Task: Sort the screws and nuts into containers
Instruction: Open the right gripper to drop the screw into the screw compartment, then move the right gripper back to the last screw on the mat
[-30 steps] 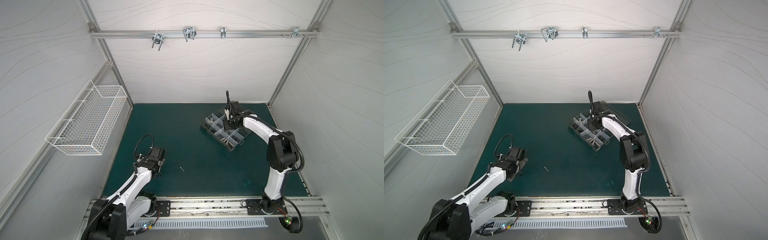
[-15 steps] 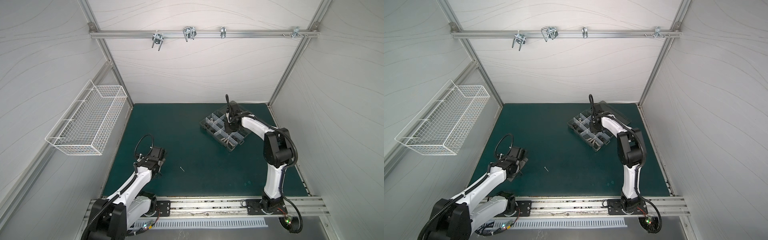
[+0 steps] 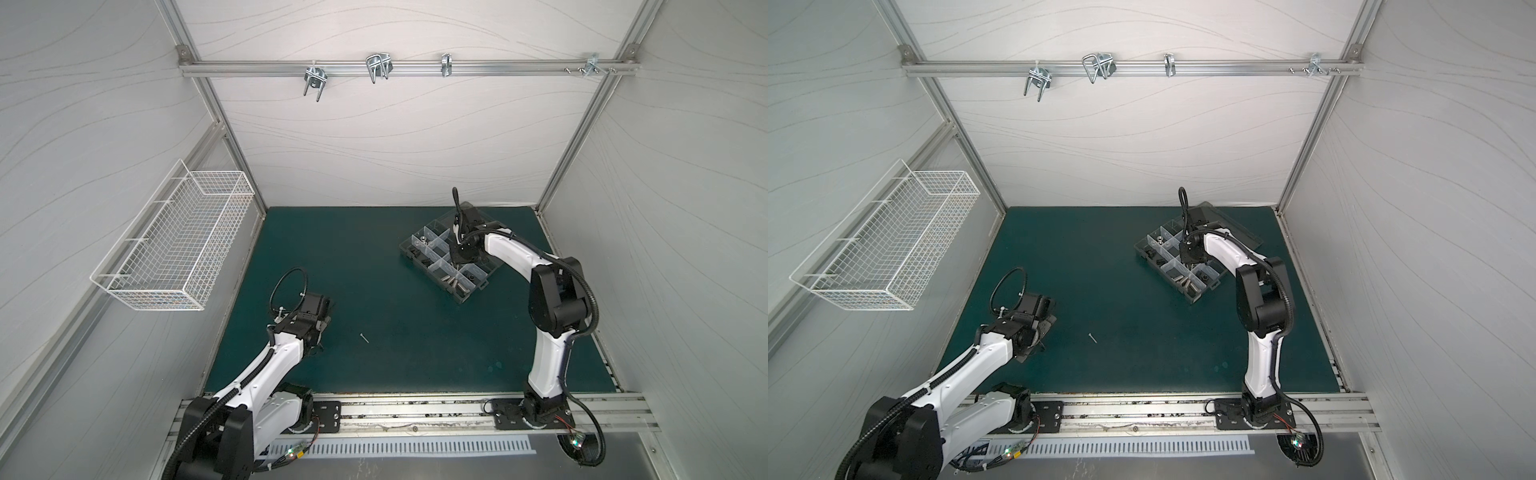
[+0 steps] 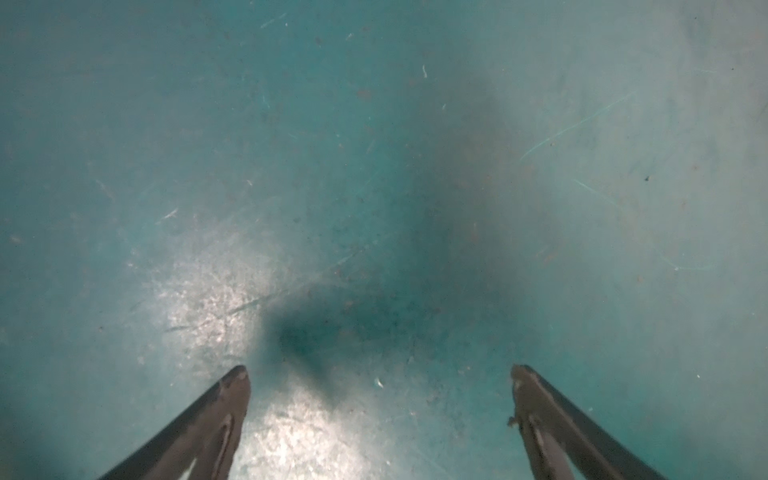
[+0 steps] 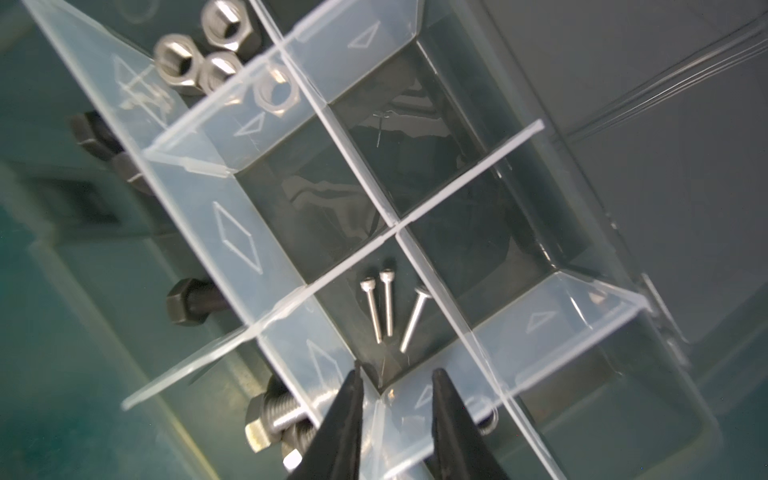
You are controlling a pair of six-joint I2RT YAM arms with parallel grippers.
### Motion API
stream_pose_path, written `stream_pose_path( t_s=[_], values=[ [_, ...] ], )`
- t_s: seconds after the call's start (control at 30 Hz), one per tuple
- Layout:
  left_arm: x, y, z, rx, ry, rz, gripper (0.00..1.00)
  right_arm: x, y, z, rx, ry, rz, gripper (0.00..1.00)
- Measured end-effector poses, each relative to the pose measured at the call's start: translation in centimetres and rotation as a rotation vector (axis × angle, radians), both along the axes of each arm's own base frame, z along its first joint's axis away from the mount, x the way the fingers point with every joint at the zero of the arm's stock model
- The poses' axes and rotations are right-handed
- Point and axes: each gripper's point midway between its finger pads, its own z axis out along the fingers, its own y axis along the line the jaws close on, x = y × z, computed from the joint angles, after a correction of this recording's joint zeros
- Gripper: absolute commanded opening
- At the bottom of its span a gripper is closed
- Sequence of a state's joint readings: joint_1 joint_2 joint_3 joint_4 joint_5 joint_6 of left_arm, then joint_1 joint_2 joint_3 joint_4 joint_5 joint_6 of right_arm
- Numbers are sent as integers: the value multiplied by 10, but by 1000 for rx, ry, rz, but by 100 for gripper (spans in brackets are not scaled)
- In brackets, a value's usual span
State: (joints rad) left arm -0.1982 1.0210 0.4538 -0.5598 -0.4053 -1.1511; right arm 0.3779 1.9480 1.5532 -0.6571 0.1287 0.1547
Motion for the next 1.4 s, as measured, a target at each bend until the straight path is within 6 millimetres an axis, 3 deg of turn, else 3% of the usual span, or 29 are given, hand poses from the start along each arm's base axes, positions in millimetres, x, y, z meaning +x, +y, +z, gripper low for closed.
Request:
stream_pose_path(
  t_s=[0.23, 0.37, 0.5, 0.67, 0.87, 1.1, 1.4],
  values=[
    [5, -1, 4, -3, -7, -4, 99, -14, 21, 62, 63, -116, 44, 36],
    [5, -1, 4, -3, -7, -4, 99, -46, 65, 76, 94, -135, 157, 36],
    [5, -1, 5, -3, -10, -4, 99, -95, 122, 55, 91, -73, 304, 39],
    [4, -1, 8, -4, -22, -3, 99, -152, 177, 24, 56, 10, 476, 43],
    [5, 0, 12, -6, -46, 6, 99, -208, 217, -9, 12, 96, 625, 48],
    [2, 2, 17, -3, -65, 17, 99, -237, 239, -31, -24, 136, 708, 54],
    [-4, 7, 21, 12, -74, 44, 99, -250, 254, -43, -43, 150, 758, 53]
  ],
)
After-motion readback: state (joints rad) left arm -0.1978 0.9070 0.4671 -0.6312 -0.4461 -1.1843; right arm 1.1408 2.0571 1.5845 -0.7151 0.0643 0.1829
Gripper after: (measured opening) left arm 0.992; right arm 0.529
